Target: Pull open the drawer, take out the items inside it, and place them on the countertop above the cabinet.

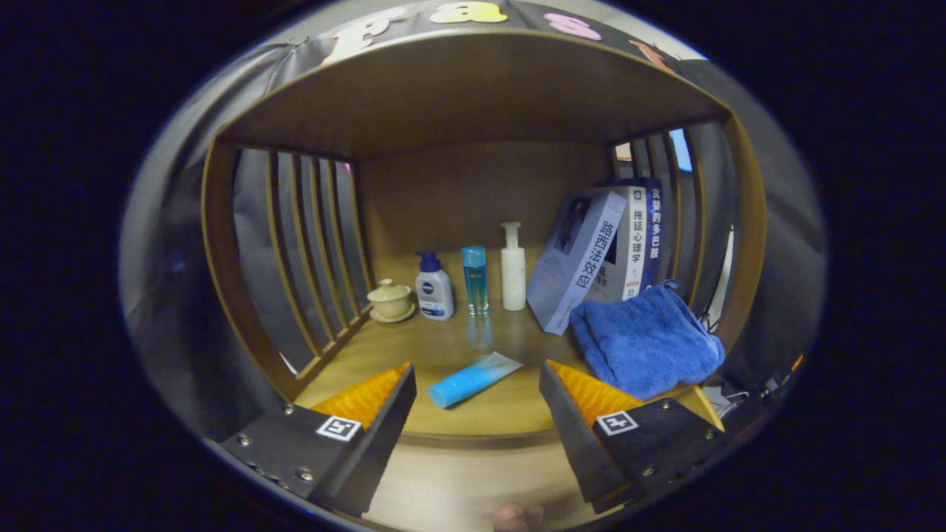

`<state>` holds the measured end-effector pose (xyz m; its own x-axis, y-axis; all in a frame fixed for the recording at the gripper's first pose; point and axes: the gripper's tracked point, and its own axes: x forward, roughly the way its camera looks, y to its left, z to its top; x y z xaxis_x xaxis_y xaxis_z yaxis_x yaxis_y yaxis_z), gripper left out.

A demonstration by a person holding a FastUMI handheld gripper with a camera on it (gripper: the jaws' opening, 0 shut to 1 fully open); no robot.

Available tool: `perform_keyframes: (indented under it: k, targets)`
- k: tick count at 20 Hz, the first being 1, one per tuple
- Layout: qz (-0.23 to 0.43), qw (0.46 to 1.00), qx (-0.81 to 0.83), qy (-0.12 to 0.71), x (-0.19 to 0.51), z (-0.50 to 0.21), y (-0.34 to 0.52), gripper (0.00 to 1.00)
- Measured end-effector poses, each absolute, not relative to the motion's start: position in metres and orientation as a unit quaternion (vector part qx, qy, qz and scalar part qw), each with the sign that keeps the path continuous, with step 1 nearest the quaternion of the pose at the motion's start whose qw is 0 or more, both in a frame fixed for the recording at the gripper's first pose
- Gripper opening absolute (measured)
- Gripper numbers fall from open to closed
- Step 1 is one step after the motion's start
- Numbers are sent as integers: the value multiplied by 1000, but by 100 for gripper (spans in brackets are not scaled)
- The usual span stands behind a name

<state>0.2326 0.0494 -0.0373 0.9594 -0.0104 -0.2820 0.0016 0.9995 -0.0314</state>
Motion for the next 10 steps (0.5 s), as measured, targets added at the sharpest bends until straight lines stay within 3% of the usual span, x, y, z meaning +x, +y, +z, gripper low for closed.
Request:
perform_keyframes:
  k: [10]
  targets:
    - [8, 996, 8, 91, 127, 32, 66, 100]
